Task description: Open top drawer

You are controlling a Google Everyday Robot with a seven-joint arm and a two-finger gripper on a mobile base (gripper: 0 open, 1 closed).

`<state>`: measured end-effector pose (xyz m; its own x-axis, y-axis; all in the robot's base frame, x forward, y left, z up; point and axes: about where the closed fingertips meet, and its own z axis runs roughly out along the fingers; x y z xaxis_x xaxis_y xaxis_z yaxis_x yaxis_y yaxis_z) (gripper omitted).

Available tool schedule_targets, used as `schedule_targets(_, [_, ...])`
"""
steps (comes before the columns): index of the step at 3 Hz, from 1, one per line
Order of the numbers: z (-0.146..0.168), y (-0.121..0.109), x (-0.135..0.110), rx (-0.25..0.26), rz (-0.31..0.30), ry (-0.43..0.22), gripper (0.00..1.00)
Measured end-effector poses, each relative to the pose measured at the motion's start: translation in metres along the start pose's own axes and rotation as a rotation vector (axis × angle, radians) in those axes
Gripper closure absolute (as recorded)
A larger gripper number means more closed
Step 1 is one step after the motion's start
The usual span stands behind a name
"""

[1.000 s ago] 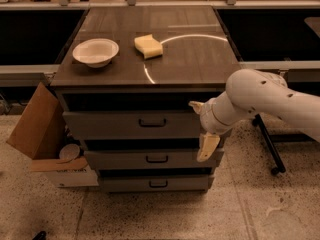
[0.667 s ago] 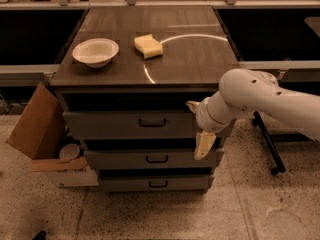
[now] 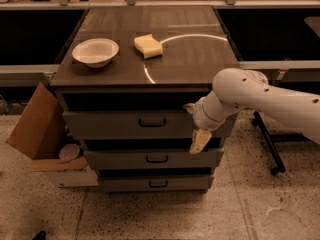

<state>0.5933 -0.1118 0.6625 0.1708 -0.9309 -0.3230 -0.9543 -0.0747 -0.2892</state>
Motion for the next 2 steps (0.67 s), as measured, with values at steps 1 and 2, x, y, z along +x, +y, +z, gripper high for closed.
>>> schedule_targets(1, [0.006,0.0083,0.0069,-0.014,0.02,-0.001,0.37])
schedule_targets(2, [-0.0018,0.0177,0.0122,0.003,0.038,0.007,0.6])
